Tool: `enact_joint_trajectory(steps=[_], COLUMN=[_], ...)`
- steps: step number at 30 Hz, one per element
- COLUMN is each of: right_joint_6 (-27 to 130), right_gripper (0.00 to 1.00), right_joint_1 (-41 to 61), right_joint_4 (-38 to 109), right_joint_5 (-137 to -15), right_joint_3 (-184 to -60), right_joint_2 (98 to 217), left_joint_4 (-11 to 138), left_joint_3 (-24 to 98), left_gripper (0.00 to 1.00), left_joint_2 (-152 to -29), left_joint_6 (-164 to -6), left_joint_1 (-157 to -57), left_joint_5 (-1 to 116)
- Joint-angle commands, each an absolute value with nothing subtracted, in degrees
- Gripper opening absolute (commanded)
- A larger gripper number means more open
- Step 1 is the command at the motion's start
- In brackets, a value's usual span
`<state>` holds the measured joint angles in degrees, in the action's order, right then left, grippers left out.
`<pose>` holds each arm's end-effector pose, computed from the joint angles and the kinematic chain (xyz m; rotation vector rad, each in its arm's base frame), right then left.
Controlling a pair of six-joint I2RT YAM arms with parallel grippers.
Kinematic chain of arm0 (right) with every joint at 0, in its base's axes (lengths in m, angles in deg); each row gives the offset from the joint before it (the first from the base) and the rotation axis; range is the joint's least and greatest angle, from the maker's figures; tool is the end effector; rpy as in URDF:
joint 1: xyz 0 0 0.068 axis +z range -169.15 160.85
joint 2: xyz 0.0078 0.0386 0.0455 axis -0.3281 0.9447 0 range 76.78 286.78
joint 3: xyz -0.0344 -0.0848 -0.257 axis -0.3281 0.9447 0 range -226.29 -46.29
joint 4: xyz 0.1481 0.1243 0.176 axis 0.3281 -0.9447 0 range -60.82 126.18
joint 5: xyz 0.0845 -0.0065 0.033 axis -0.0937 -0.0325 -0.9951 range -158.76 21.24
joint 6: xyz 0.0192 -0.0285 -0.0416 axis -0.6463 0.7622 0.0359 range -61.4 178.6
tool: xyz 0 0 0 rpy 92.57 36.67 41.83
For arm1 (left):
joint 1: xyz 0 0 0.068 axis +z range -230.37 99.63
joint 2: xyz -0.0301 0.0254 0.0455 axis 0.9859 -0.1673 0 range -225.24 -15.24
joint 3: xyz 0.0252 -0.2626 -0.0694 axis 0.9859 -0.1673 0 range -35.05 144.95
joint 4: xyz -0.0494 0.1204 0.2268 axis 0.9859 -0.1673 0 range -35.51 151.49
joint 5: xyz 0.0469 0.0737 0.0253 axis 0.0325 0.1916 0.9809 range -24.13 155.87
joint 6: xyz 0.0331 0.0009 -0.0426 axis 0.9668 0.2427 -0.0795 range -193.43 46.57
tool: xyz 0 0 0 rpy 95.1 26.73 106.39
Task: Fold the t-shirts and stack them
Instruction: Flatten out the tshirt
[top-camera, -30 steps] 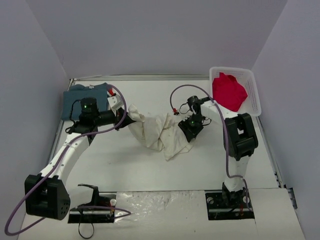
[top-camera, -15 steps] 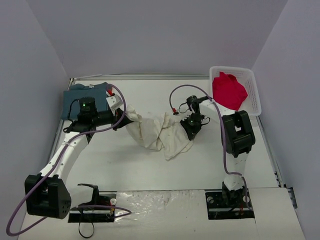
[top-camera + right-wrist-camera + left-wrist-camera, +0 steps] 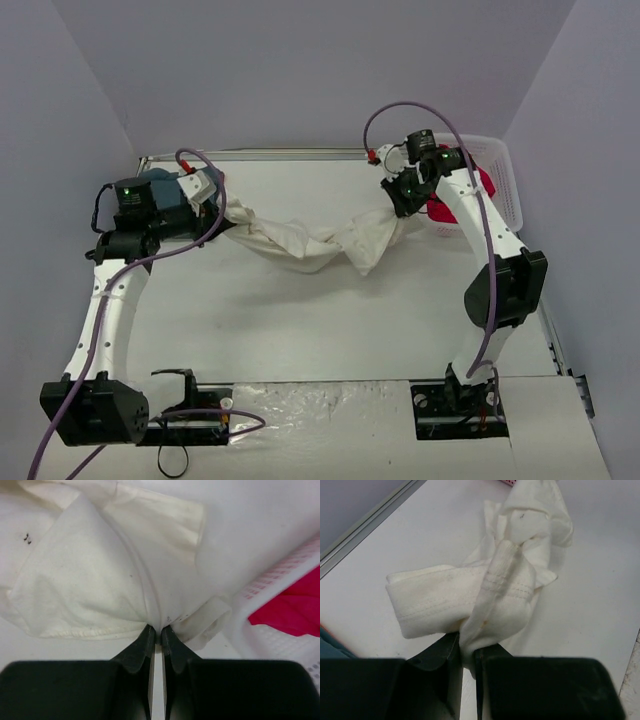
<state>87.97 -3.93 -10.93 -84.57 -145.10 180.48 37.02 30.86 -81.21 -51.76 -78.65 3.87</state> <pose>0.3819 0.1140 0.3235 -1.0344 2.2155 0.2329 0.2410 -0.0241 0.3765 0.9481 1.5724 -0.7846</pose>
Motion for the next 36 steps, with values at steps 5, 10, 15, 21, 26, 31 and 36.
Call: enact_joint_trajectory(steps=[5,10,15,21,26,31,36], right_joint_6=[90.2,89.8,89.6,90.3,91.0,88.9,86.2], right_gripper=[0.00,0.00,0.10,0.00,0.00,0.00,0.00], right_joint_1=[-7.9,-10.3,-11.3,-11.8,-12.3,-12.4,-12.6], right_joint_4=[-18.8,-20.4,-20.4,-19.7,-19.5,-18.0,-17.8], right_joint_5=[-81.2,-83.8,-86.8,-90.1,-92.2,-89.4,-85.4], right_joint_3=[-156.5,-161.3,-161.1,-158.4,-157.5,-161.4,-170.3], right_joint_2=[181.7,185.3,186.9,187.7,186.9,186.6,188.8], left_joint_4=[31.8,27.5,25.5,26.0,25.9,25.7,25.9], left_joint_3=[34.2,35.7,35.3,32.8,32.0,32.3,32.6], left_gripper=[0.03,0.02,0.02,0.02,0.02,0.02,0.02], left_joint_2=[-77.0,-75.9,-75.5,-75.3,-75.3,-74.8,-72.3], left_joint_6=[-47.7,-44.9,-43.4,-43.3,-42.9,-42.8,-42.9], left_joint_1=[-77.1,-76.4,-76.2,-76.1,-76.2,-76.1,-75.4], left_joint_5=[5.0,6.9,6.7,6.4,6.1,6.4,7.0])
